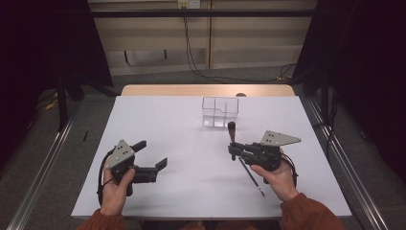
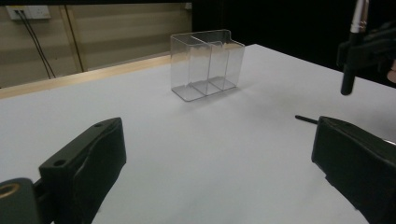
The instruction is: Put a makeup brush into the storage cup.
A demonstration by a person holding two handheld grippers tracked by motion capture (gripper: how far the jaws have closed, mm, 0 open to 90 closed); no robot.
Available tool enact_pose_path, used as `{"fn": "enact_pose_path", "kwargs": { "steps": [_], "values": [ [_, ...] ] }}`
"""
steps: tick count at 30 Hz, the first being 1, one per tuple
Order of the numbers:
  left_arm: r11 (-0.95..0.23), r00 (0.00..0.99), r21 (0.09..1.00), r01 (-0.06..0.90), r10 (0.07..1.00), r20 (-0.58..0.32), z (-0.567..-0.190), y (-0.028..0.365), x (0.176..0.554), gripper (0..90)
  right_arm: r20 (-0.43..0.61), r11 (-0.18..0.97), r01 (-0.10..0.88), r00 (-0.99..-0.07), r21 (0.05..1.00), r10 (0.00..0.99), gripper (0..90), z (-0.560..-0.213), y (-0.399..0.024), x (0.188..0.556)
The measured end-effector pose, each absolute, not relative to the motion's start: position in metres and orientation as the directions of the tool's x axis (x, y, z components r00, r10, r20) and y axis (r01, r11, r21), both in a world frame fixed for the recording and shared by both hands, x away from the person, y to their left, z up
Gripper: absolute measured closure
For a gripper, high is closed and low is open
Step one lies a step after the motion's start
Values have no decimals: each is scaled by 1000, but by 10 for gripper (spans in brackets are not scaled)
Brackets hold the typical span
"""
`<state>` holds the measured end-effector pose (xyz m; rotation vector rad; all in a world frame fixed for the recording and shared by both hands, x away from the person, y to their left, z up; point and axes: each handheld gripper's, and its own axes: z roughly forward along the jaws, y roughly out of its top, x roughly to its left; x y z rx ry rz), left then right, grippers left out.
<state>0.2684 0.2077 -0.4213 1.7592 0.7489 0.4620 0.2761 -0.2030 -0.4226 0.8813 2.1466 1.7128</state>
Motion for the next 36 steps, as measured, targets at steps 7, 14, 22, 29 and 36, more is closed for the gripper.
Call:
{"fn": "enact_pose_path", "kwargs": {
  "steps": [7,14,22,29,36],
  "values": [
    [-142,701,951,274,706,-97,-424,220,265,26,163,113,288,-776,951,610,799,-419,-203,284],
    [-146,712,951,274,695,-99,-426,220,256,26,158,100,279,-765,955,625,799,-415,-206,293],
    [-132,678,949,287,728,-103,-430,232,254,24,141,101,270,-744,957,653,799,-405,-213,308],
    [-122,653,949,290,750,-103,-429,243,251,21,131,96,264,-723,960,678,798,-396,-219,322],
    [-118,647,949,293,755,-106,-429,245,249,21,113,99,251,-709,963,696,798,-387,-220,337]
  ]
}}
